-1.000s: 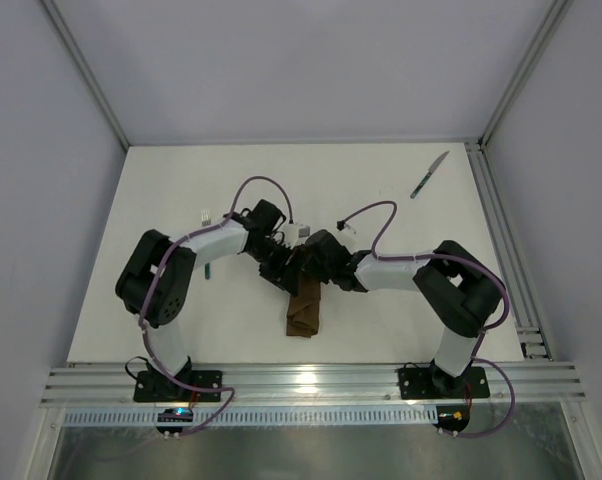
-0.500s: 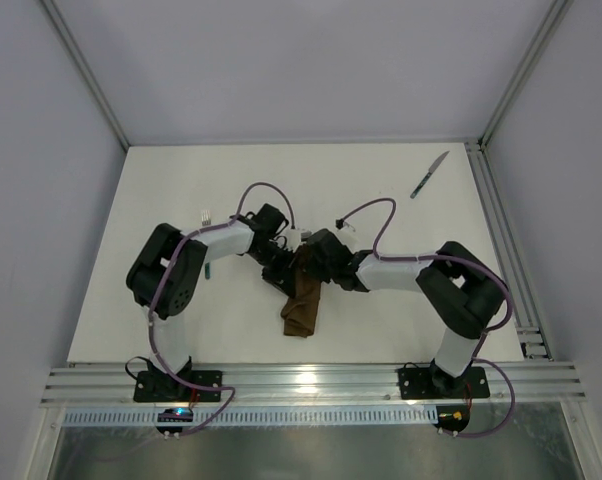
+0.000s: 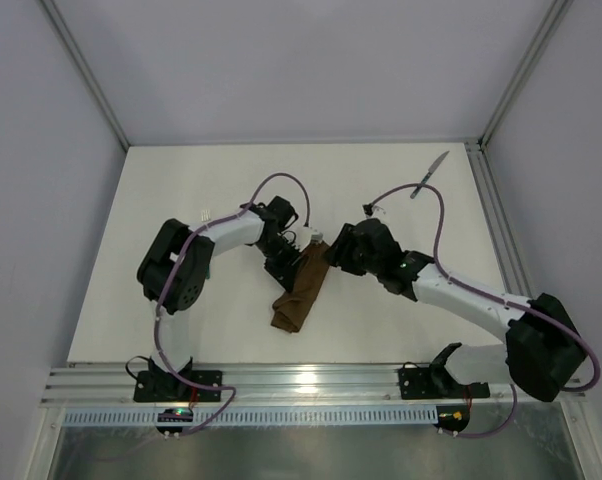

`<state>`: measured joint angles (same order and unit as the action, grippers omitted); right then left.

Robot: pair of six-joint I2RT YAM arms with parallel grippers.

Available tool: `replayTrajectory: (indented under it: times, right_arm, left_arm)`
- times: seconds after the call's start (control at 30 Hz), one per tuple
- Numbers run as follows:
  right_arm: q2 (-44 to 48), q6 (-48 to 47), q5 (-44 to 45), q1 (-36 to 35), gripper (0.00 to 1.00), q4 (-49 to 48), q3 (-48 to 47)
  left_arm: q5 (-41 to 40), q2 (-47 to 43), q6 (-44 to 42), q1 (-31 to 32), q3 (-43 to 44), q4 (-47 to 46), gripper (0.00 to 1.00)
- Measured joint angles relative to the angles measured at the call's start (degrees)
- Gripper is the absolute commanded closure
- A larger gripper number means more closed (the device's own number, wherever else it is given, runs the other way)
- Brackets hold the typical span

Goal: Fold the napkin into a case and place the utensils inside
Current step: Rotate the smaller rectangle-folded napkin at the center of the board.

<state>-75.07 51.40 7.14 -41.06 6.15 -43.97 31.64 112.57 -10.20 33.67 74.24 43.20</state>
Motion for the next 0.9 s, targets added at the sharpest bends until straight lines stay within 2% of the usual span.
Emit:
replayTrajectory:
  times: [0.17,0.27,0.37,0.5,0.6,0.9]
  right_arm:
    - [7.3,-8.1,-6.4,10.9,0.50,5.9,2.9]
    - [8.3,-13.4,-10.1,18.8,0.49,7.6,3.1]
    - [8.0,-17.6,-14.1,23.1,0.48,7.8,3.1]
    - [5.7,-22.1,-20.2,24.9,0.48,6.0,3.1]
    - [1.7,-24.2,-26.0,25.2,0.43,1.9,4.8]
    - [-5.9,-24.3,-41.6,23.2,0.31,-12.0,14.8]
  left_arm:
    - [-3.1,3.7,-11.7,1.8,6.8,8.0,1.00]
    - [-4.6,6.2,-19.6,3.7,10.9,13.2,1.00]
    - [-6.4,6.6,-29.1,6.5,11.8,17.4,1.00]
    - [-7.8,6.8,-39.4,10.6,11.7,24.1,1.00]
    - [-7.4,7.3,-45.0,11.8,11.7,27.9,1.00]
    - [-7.4,7.4,-51.0,12.0,11.7,30.5,1.00]
